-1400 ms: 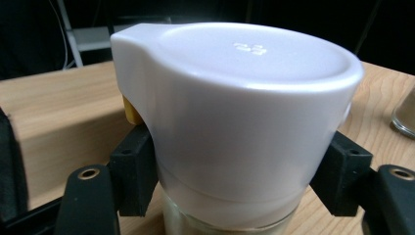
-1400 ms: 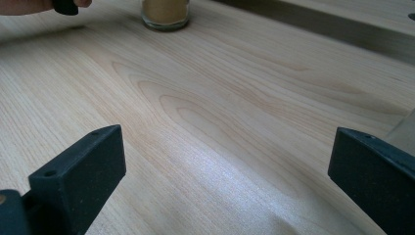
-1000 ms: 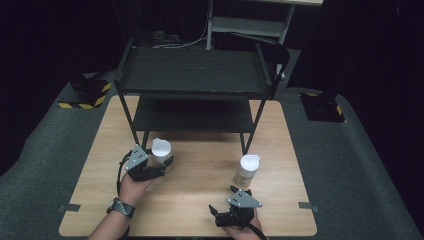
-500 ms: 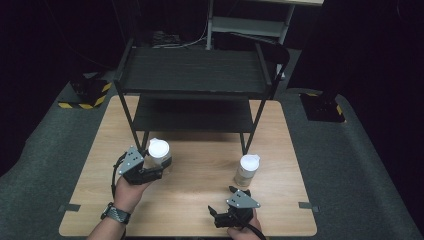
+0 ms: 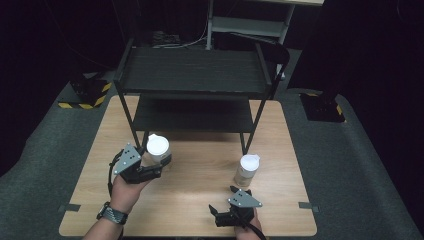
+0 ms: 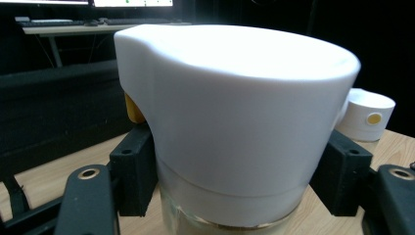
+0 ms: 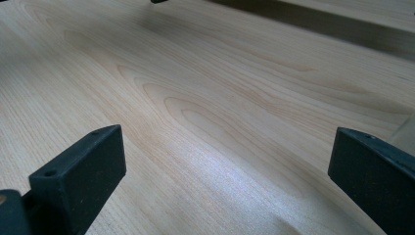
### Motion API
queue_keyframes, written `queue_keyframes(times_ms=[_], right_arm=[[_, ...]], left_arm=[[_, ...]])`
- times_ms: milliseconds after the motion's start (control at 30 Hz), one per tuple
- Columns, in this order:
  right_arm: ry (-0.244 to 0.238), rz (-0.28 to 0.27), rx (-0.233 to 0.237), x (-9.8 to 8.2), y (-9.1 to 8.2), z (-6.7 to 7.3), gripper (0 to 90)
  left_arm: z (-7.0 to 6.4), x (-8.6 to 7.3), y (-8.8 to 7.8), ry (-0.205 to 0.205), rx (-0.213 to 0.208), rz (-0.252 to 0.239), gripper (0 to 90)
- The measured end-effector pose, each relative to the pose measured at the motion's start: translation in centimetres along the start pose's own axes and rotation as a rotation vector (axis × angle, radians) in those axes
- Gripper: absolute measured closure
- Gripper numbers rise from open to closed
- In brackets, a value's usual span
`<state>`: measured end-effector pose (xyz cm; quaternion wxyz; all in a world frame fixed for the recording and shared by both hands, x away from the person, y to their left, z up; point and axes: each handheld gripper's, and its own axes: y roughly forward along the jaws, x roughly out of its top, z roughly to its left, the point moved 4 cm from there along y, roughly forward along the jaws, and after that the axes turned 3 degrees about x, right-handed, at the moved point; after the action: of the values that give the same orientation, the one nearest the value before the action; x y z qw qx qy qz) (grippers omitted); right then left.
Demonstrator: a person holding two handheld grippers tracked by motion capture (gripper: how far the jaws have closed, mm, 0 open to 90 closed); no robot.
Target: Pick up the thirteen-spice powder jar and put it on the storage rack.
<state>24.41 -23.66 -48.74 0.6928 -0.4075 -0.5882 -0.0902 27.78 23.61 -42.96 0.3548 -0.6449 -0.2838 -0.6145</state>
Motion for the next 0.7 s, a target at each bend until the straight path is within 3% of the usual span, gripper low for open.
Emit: queue_keyframes(times_ms=[467, 700], right_arm=[[0.018, -0.002, -0.012, 0.0, 0.0, 0.0, 0.0], [0.018, -0.004, -0.012, -0.1, -0.1, 0.0, 0.0]], left_arm=[[-0.7, 2.6, -0.8, 0.023, -0.016, -0.054, 29.9], [-0.8, 3.7, -1.1, 0.015, -0.022, -0.067, 29.9]])
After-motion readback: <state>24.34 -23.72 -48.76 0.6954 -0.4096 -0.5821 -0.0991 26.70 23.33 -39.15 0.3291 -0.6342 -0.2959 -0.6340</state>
